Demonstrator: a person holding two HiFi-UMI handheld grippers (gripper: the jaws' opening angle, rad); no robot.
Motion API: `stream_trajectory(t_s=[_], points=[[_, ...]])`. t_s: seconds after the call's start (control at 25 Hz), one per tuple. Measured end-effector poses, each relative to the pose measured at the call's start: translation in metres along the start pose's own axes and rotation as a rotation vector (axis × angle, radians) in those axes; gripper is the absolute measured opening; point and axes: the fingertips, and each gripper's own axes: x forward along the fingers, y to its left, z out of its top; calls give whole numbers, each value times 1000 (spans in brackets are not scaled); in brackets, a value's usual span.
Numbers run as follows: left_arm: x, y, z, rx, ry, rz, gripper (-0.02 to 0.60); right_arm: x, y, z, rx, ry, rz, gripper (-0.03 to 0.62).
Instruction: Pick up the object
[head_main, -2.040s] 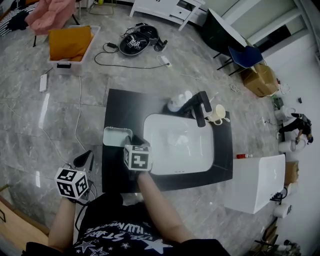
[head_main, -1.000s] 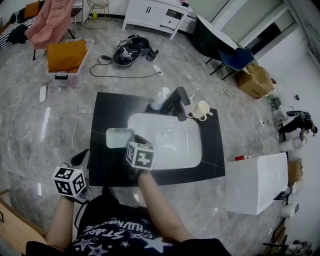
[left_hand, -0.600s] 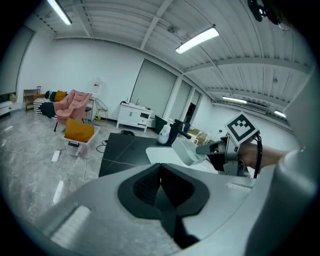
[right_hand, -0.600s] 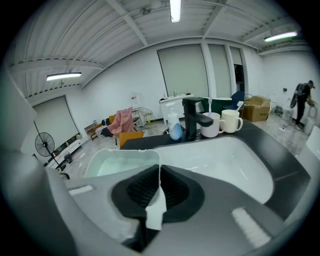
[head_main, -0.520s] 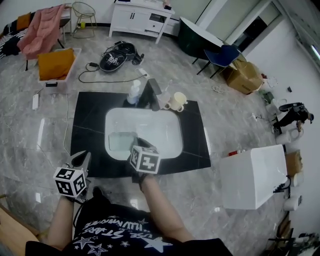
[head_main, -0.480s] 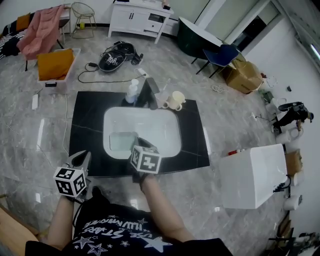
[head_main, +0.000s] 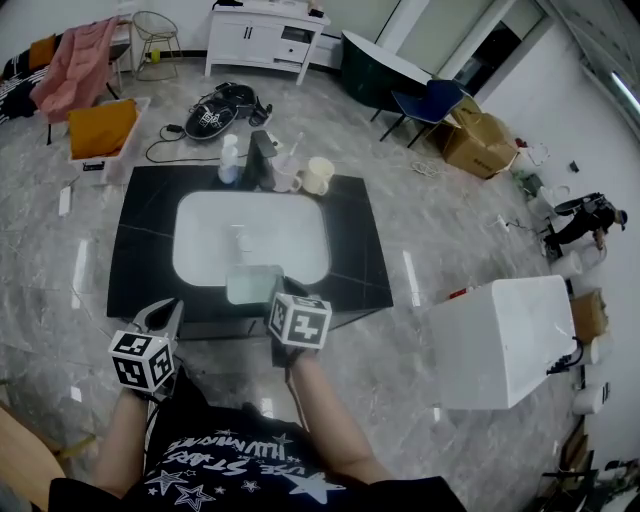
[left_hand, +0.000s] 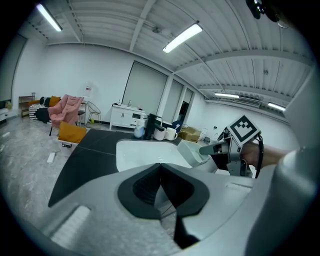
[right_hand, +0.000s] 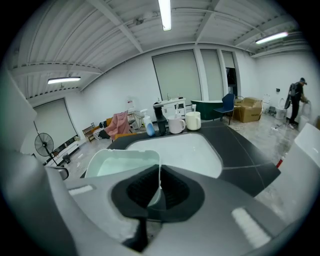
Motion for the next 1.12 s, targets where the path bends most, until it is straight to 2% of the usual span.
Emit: stream_trajectory(t_s=[0.28, 0.52, 0.68, 1.12], points=[[-24, -62, -47, -24, 10, 49, 9, -45, -48, -43, -34, 26, 25, 11], [-47, -98, -80, -35, 31, 90, 9, -65, -73, -76, -40, 62, 45, 11], [-58, -110, -94, -37, 53, 93, 9, -76, -77, -86, -35, 64, 48, 11], [-87, -121, -110, -57, 39, 65, 9, -103, -59, -120, -68, 92, 40, 11]])
